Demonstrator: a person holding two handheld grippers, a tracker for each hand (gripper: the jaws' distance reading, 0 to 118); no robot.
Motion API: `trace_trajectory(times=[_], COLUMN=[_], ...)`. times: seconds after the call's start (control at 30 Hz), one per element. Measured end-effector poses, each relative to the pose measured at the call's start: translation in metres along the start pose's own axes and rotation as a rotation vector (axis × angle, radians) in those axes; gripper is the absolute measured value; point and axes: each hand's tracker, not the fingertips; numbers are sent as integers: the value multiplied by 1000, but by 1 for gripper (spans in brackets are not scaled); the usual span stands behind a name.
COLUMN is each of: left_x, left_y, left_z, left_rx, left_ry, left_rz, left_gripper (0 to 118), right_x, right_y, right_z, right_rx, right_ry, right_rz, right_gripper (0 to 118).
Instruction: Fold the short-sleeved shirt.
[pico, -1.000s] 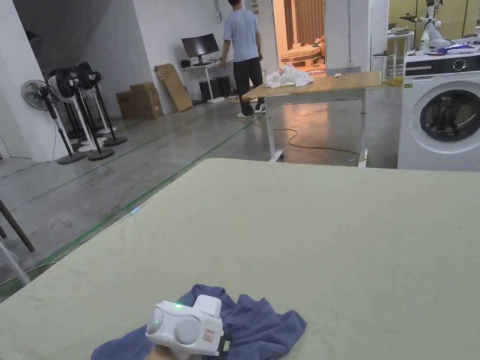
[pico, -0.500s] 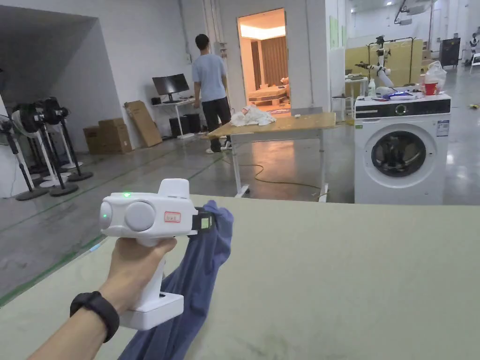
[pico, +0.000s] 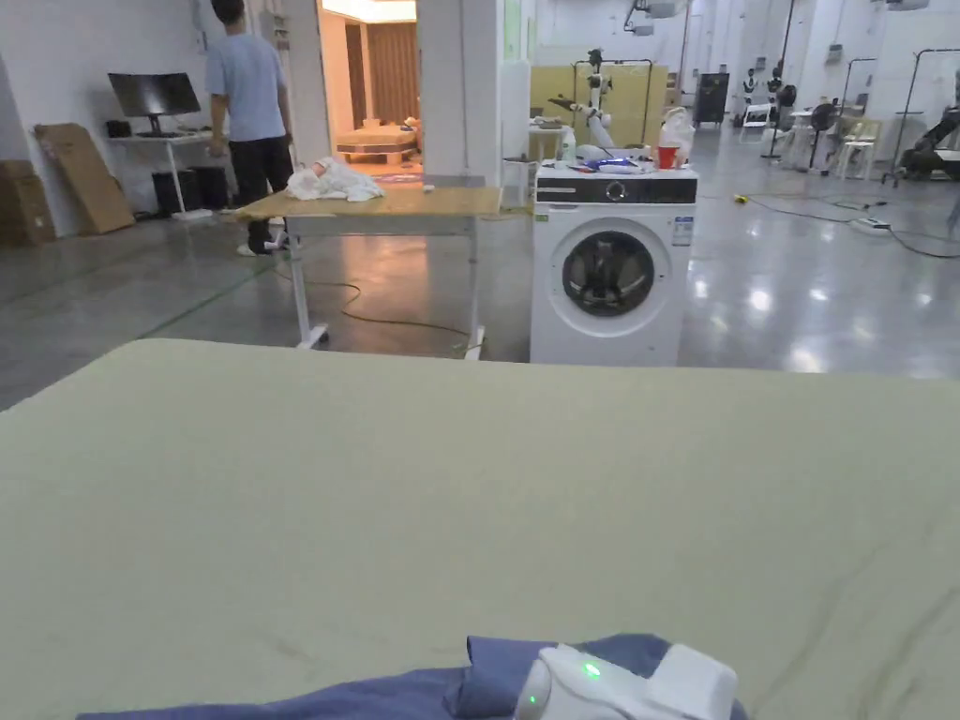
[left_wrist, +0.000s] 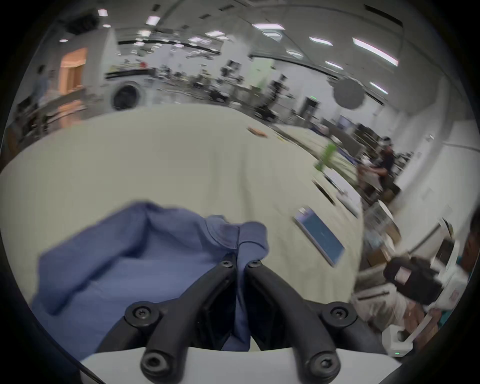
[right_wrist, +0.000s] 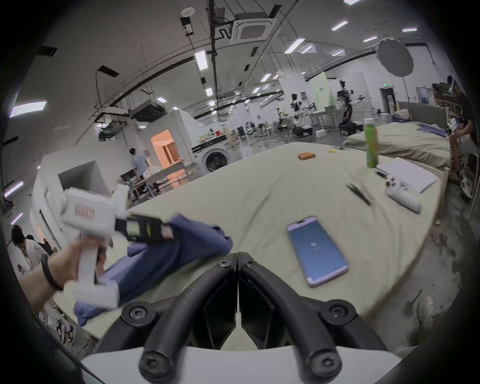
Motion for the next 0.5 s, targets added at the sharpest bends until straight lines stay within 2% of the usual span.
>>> trace_trajectory(times=[0.1,0.2,0.23,0.3,0.33,0.43,0.5], left_x=[40,55,53,43,38,18,11], left_y=[-24,-37,-39,-36,-36,-26,-29], left_z=[-33,-42,-37,-15,6,80,141], left_rx=[-42,-41,-33,12,61,209,293], left_ry=[-126,-117,-114,-118,-114,-34,106], left_rz=[-11,-27,-40,-65,-58,-82,-113], left_gripper=[0,2,15,61,74,76,76], right_x=[8,9,8,4,-1,-20,-35], right_y=[-3,-5,-5,-5,-3,8,17], right_z=[8,11,11,10,8,1,-2], right_rx=[0,0,-1,-2,-3,6,28], right_ry=[-34,-45,-48,-35,-22,34,81], right_rz=[-23,-33,-35,-21,-4,70,108], right_gripper=[0,0,0,0,0,0,0])
